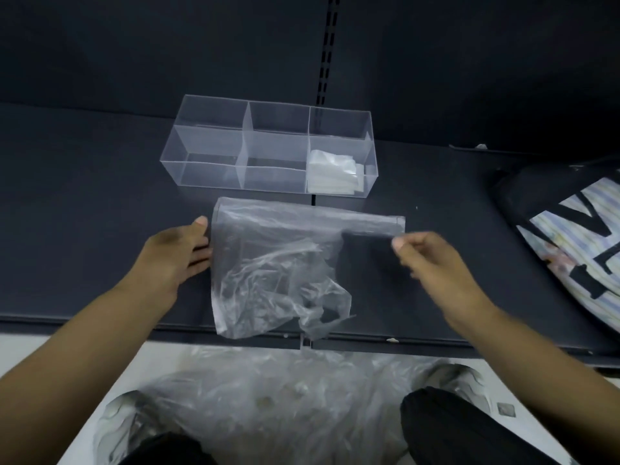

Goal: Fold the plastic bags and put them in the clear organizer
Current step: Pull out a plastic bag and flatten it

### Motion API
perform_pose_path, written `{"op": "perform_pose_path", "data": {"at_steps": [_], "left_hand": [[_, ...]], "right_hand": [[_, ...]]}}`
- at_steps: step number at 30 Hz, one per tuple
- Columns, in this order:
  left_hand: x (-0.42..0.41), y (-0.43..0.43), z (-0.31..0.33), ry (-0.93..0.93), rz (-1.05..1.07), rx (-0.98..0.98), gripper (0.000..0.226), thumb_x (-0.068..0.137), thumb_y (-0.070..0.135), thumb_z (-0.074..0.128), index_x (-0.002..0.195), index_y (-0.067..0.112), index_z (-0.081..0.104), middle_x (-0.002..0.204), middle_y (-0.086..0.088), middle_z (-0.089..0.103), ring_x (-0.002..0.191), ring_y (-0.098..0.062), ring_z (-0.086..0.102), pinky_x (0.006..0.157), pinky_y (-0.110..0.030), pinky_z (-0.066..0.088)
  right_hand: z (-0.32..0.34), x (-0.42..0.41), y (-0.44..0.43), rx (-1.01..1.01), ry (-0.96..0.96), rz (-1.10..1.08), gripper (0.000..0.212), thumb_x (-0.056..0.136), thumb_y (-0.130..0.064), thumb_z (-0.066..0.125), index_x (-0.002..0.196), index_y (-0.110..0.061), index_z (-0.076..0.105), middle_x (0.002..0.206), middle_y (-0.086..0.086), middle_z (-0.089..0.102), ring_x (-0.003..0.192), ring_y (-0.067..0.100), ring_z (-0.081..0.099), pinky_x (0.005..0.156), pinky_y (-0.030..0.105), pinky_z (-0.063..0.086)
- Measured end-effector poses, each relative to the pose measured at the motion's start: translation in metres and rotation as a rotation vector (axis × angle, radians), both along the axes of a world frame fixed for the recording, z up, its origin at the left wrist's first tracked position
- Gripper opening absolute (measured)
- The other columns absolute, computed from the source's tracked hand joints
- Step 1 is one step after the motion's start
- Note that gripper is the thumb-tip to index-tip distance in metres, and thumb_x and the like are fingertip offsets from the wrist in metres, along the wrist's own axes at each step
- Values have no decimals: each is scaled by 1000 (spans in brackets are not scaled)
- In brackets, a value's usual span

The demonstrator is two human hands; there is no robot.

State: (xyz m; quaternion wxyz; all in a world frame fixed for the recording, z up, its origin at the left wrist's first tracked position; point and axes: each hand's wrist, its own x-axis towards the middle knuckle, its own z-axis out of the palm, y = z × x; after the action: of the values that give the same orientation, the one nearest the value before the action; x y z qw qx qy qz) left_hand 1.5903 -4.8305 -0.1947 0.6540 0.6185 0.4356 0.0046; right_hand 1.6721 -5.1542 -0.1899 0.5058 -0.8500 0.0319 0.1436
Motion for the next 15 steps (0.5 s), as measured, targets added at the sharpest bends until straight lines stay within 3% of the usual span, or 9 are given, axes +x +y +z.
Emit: {"op": "perform_pose_path", "data": {"at_steps": [3, 6, 8, 12, 15], "left_hand": [[-39, -20, 0, 83, -45, -17, 28, 91, 38, 61, 97, 11, 64, 86, -3, 73, 75, -16, 71, 59, -22, 54], [-67, -39, 1, 145, -90, -106, 34, 84, 38, 67, 88, 4, 68, 79, -10, 74, 73, -24, 73, 54, -25, 56], [-74, -43, 1, 189, -146, -105, 35, 80, 34, 73, 86, -1, 69, 77, -15, 71, 71, -25, 71, 60, -30, 57], [-76, -42, -4, 195, -136, -129, 14, 85, 14, 71, 85, 0, 71, 74, -16, 72, 70, -28, 73, 55, -27, 57], [-74, -39, -10, 164, -83, -240, 16, 87, 9, 66, 94, -5, 68, 84, -18, 74, 78, -28, 73, 56, -25, 57]], "right_hand": [[2, -49, 13, -136, 145, 280, 54, 62, -78, 59, 93, -33, 59, 86, -9, 65, 72, -4, 61, 65, 14, 46], [-1, -67, 32, -272, 197, 389, 57, 63, -84, 51, 91, -34, 50, 79, -5, 66, 67, 7, 64, 65, 34, 55], [-5, -65, 42, -353, 142, 401, 48, 73, -73, 57, 91, -29, 48, 75, -4, 64, 65, 11, 63, 64, 40, 56], [-16, -58, 36, -403, 7, 365, 18, 86, -26, 65, 81, -24, 48, 63, -1, 59, 57, 15, 61, 61, 42, 55], [-21, -46, 10, -370, -155, 188, 24, 89, -11, 61, 74, -26, 49, 60, -1, 59, 47, 9, 60, 55, 32, 53]]}}
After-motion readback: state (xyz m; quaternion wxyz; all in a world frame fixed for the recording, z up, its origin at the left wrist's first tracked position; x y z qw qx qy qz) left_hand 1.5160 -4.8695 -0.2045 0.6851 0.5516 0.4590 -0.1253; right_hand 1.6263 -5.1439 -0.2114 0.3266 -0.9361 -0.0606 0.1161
